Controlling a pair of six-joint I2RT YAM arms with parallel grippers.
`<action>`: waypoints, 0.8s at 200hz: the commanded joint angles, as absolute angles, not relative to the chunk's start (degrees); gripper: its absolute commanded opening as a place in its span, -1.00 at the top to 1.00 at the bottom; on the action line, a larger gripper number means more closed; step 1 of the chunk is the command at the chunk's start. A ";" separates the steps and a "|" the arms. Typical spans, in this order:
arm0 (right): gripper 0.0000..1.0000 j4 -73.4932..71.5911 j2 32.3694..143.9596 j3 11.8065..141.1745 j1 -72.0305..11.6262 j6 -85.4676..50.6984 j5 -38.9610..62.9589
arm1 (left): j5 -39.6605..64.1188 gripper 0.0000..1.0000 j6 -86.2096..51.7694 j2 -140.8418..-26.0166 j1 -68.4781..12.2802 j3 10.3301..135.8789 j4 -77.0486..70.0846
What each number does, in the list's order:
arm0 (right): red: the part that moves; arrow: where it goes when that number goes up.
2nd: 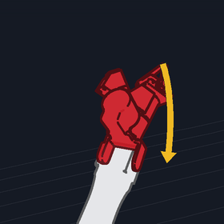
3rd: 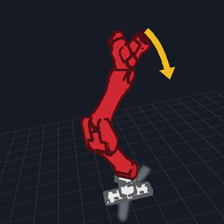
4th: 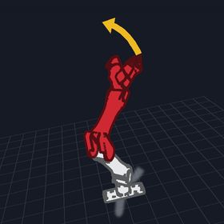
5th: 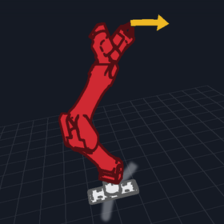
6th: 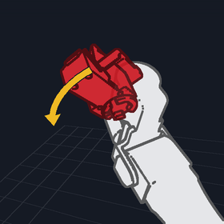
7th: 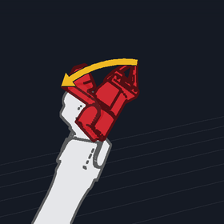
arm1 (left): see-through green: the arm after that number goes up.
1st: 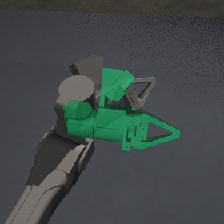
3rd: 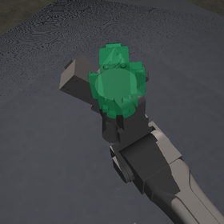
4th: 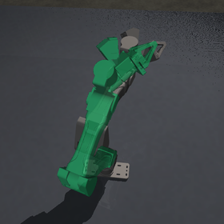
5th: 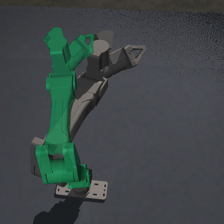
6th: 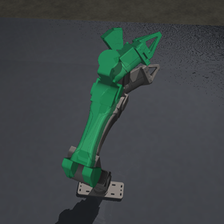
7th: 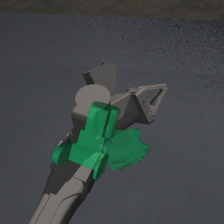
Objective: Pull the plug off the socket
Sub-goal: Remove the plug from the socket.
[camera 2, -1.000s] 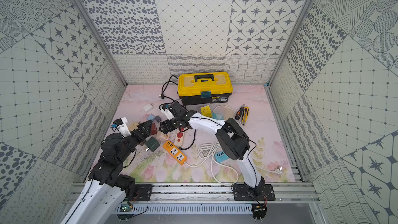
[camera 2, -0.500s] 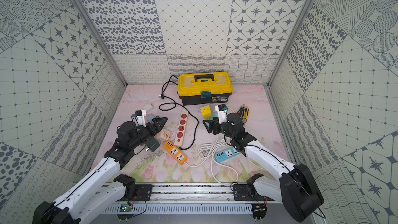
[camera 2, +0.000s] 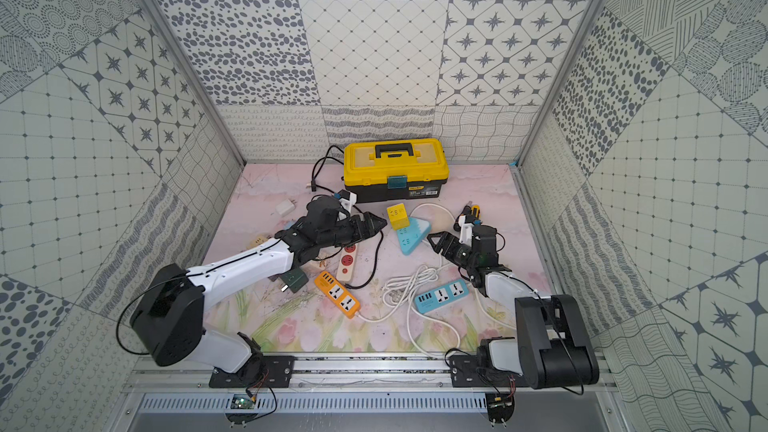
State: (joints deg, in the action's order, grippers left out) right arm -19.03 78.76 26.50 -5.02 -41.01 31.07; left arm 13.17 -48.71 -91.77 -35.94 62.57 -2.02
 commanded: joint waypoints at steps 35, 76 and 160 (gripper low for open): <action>-0.56 -25.31 86.93 33.09 -4.75 -45.70 33.13 | -8.18 -0.87 -47.11 -119.64 -40.41 104.09 45.33; -0.56 -24.70 88.48 34.15 -4.75 -45.24 32.87 | -15.15 -0.96 -46.25 -131.51 -41.92 124.84 57.94; -0.55 -23.73 88.88 34.57 -4.75 -44.64 32.89 | -20.11 -0.99 -44.57 -143.32 -42.03 141.51 64.12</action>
State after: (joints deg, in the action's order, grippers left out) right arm -22.50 87.37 33.28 -4.99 -44.82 32.84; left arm -14.15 -46.68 -140.53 -41.87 138.17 53.87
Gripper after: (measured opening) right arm 0.776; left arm 0.996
